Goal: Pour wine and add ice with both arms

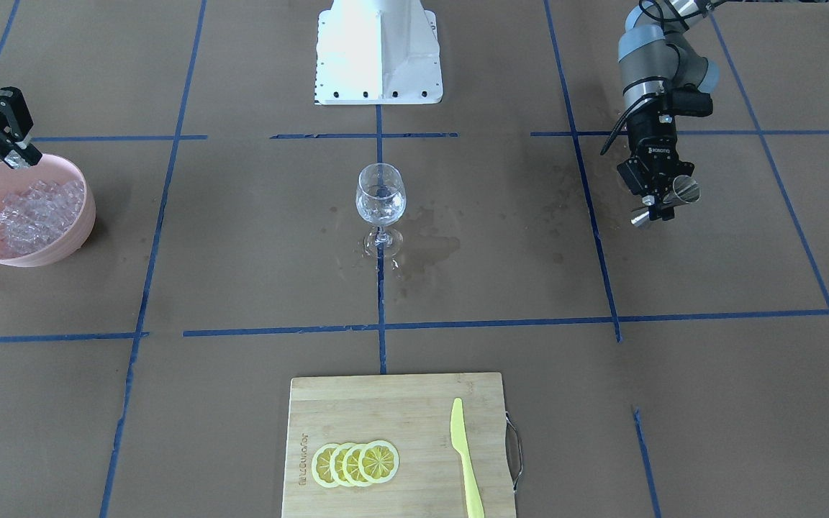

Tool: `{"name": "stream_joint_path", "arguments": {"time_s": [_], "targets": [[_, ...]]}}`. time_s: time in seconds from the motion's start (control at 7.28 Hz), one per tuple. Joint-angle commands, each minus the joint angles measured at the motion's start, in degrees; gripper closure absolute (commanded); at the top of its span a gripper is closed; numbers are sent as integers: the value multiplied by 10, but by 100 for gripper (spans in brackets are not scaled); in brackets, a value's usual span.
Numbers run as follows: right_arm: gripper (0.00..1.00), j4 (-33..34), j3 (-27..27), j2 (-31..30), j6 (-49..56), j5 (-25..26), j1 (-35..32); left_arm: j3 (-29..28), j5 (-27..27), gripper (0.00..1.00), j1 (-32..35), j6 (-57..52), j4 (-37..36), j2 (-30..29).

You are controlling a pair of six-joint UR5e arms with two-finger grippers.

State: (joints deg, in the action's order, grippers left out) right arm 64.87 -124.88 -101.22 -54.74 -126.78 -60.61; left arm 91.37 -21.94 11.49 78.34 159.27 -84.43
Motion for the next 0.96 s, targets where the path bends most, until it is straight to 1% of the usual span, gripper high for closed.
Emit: {"name": "stream_joint_path", "arguments": {"time_s": [0.0, 0.14, 0.27, 0.41, 0.55, 0.69, 0.82], "targets": [[100, 0, -5, 1, -2, 0, 0, -23, 12, 100, -1, 5, -3, -11], [100, 0, -5, 1, -2, 0, 0, -23, 15, 100, -1, 4, -11, -11], [100, -1, -5, 2, -2, 0, 0, -20, 15, 100, -1, 4, -54, -14], [100, -1, -9, 2, -3, 0, -1, -19, 15, 100, -1, 3, -75, -19], [100, -14, -8, 2, -3, 0, -1, -20, 15, 100, -1, 3, -89, -24], [100, -27, -8, 2, -25, 0, -1, -20, 15, 100, -1, 3, -92, -35], [100, -56, -5, 7, -50, 0, -1, -20, 15, 100, -2, 3, -92, -37]]}}
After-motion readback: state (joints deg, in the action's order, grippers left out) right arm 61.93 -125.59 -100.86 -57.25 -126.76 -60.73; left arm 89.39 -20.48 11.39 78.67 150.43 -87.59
